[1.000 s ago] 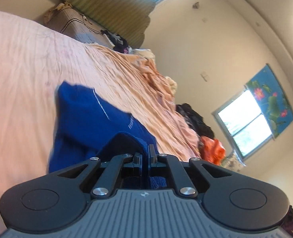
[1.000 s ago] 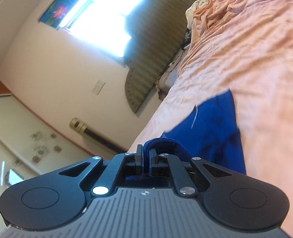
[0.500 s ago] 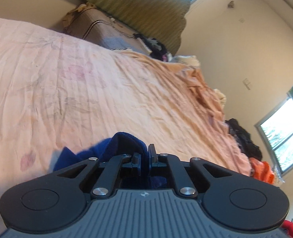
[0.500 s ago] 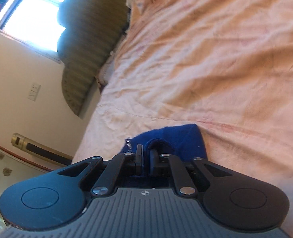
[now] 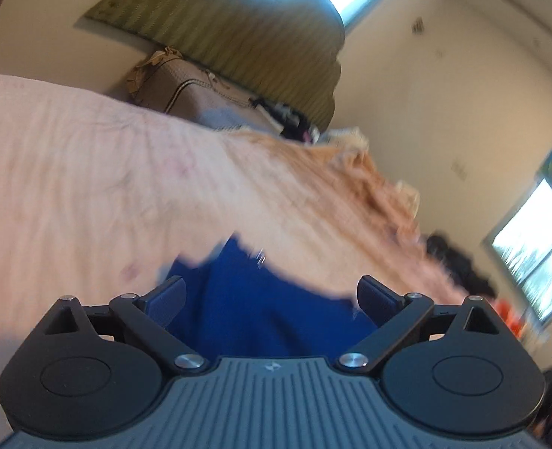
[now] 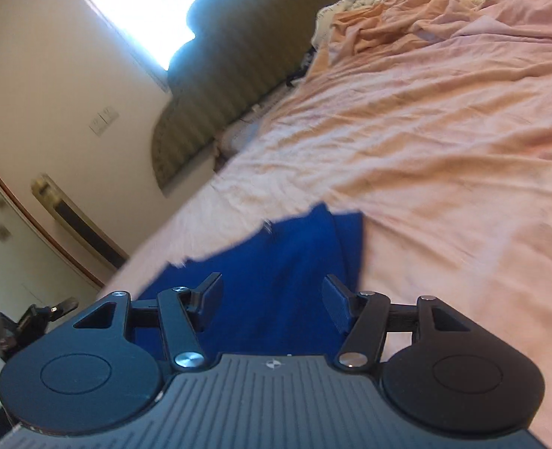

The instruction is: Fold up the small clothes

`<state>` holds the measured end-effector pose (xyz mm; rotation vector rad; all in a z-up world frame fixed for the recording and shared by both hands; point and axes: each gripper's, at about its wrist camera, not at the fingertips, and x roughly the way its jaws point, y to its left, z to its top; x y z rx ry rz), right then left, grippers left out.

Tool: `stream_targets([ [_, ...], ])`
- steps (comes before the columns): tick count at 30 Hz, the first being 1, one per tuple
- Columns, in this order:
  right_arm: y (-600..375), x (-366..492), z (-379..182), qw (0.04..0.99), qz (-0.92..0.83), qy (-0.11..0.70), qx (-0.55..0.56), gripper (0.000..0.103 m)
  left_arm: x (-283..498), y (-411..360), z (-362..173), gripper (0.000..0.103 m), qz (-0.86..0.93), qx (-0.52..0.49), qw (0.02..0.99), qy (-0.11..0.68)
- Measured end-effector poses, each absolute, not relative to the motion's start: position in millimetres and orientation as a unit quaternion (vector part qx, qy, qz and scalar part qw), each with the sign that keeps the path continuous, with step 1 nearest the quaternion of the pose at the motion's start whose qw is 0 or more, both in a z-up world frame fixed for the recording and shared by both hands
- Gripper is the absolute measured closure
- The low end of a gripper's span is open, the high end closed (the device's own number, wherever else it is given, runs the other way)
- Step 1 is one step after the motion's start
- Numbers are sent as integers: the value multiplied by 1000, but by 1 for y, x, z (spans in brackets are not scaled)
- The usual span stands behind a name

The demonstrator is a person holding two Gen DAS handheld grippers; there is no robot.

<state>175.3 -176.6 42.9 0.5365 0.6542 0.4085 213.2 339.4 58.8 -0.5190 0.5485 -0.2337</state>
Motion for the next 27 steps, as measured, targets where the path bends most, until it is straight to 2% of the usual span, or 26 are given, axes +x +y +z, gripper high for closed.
stream_targets([
  [1,-178,174,39,898,182,321,239,50,200,338,50,4,-110,-233,927,271],
  [3,-176,181,38,907,163,332,201,68,189,334,38,4,-101,-197,933,285],
  [8,-151,237,45,914,157,337,162,67,232,323,63,4,-87,-149,943,283],
  [10,-140,269,42,912,152,350,153,63,265,311,71,4,-77,-120,945,294],
  [17,-102,348,14,895,142,410,103,59,371,275,29,5,-63,-75,916,389],
  [19,-96,351,8,896,150,407,90,73,382,267,14,10,-54,-50,911,405],
  [20,-96,350,9,897,161,402,87,93,382,263,12,29,-52,-32,918,392],
  [21,-96,348,11,899,163,396,86,93,380,261,12,78,-64,-26,921,384],
  [22,-97,345,15,906,165,381,81,93,380,260,13,93,-76,-26,922,378],
  [27,-126,338,32,921,149,317,170,94,374,267,20,92,-62,-44,936,344],
])
